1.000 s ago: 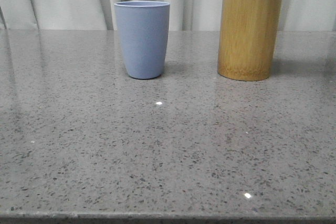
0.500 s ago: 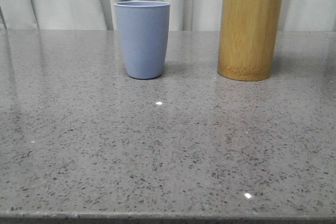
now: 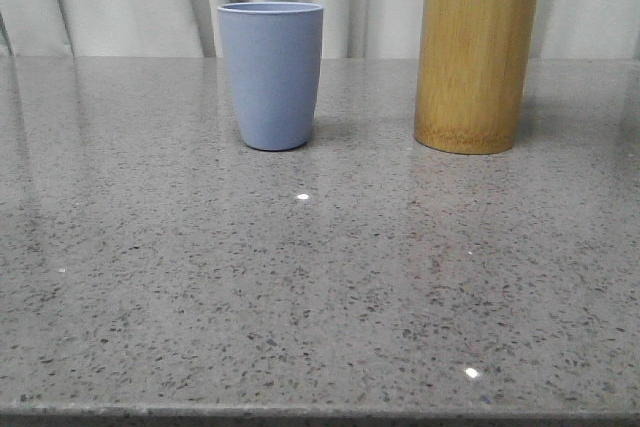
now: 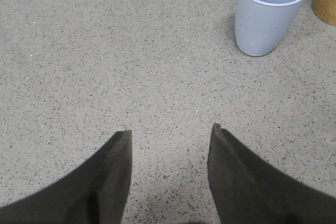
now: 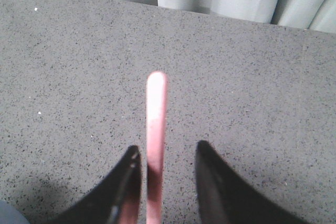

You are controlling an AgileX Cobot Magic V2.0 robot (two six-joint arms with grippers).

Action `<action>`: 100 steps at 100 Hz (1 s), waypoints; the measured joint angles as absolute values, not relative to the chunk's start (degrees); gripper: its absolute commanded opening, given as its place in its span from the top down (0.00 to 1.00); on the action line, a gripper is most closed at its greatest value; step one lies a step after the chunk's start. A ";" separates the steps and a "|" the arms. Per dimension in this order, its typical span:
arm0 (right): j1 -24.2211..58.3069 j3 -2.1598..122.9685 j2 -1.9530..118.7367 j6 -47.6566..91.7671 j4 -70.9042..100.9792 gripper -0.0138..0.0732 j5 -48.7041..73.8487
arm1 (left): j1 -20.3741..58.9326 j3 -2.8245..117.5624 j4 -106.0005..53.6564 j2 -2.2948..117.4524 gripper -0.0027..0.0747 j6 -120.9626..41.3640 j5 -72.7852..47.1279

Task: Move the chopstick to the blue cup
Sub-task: 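Lift the pink stick up out of the bamboo cup with the right gripper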

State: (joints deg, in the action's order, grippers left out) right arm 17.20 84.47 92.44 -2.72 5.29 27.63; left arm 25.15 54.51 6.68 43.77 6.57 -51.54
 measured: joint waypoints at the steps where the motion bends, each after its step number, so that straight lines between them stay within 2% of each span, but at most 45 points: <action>1: 17.20 84.47 92.44 -2.72 5.29 0.72 27.63 | 25.15 54.51 6.68 43.77 0.53 6.57 -51.54; 15: 17.20 84.47 92.44 -2.72 5.41 0.84 27.51 | 25.15 54.51 6.68 43.77 0.53 6.57 -51.54; 29: 17.40 84.47 92.44 -2.72 5.41 0.91 27.16 | 25.15 54.51 6.68 43.77 0.53 6.57 -51.54; 65: 17.40 85.47 89.93 -2.72 5.41 0.92 26.81 | 25.15 54.51 6.68 43.77 0.53 6.57 -51.54; 100: 18.77 93.10 84.40 -2.30 5.48 0.92 26.81 | 25.15 54.51 6.68 43.77 0.53 6.57 -51.54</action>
